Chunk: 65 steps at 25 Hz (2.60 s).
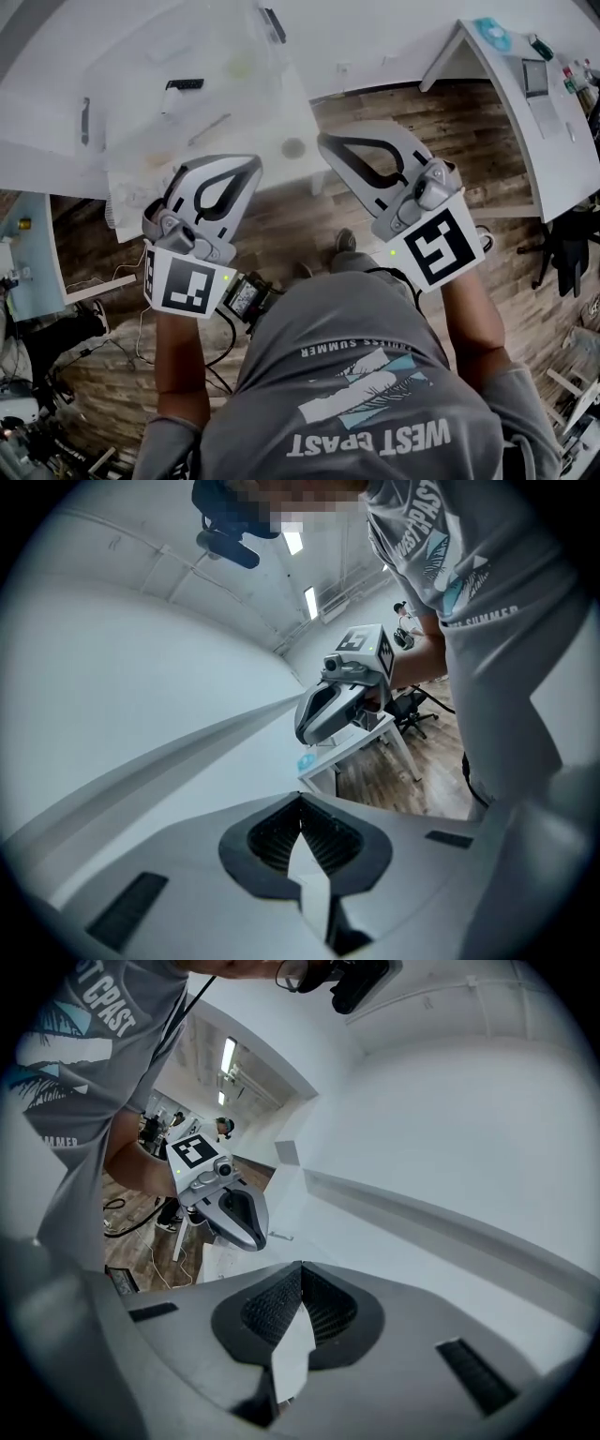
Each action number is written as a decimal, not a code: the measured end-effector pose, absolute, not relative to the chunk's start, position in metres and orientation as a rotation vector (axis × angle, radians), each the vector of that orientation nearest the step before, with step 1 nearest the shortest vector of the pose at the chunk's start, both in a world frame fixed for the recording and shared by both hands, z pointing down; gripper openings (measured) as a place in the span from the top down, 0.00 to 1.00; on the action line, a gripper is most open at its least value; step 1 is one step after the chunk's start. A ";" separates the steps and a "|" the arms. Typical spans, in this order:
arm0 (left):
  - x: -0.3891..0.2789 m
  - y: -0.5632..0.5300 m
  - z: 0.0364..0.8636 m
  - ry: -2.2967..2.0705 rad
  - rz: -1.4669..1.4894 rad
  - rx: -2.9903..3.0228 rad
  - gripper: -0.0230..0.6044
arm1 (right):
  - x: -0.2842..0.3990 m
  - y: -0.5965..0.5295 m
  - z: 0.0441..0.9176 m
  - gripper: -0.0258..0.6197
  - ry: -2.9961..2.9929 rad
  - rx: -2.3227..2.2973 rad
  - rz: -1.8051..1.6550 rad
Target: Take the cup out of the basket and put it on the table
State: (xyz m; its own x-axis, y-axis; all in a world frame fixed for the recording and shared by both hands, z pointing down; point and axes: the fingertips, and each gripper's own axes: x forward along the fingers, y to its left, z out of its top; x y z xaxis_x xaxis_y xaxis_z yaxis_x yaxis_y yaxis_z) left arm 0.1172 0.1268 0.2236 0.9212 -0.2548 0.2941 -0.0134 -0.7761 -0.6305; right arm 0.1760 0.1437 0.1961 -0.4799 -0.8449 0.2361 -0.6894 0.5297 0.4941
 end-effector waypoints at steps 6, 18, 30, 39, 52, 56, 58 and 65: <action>0.126 0.111 0.214 0.336 -0.485 -2.428 0.95 | 0.183 0.124 0.185 0.94 -2.409 1.157 -0.518; 0.144 0.083 0.210 0.441 -0.602 -2.392 0.95 | 0.202 0.078 0.186 0.94 -2.527 1.026 -0.530; 0.122 -0.011 0.215 0.430 -0.512 -2.434 0.95 | 0.178 -0.018 0.189 0.94 -2.460 1.036 -0.502; 0.086 -0.067 0.224 0.425 -0.456 -2.471 0.95 | 0.149 -0.103 0.201 0.94 -2.391 1.069 -0.409; 0.063 -0.103 0.247 0.564 -0.534 -2.514 0.95 | 0.117 -0.221 0.308 0.93 -2.237 0.755 -0.204; 0.051 -0.118 0.245 0.690 -0.524 -2.527 0.95 | 0.109 -0.245 0.362 0.86 -2.138 0.616 -0.106; 0.047 -0.125 0.244 0.737 -0.516 -2.532 0.95 | 0.109 -0.255 0.388 0.84 -2.087 0.566 -0.050; 0.035 -0.141 0.252 0.830 -0.546 -2.533 0.95 | 0.117 -0.283 0.472 0.78 -1.850 0.457 0.111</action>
State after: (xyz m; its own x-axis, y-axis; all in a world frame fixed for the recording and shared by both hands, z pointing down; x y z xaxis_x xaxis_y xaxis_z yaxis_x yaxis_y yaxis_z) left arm 0.0355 -0.1414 0.2519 0.7449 -0.6252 0.2329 -0.4612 -0.7348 -0.4974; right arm 0.1172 -0.2827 0.4722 -0.2557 -0.2541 0.9328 -0.3637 0.9192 0.1507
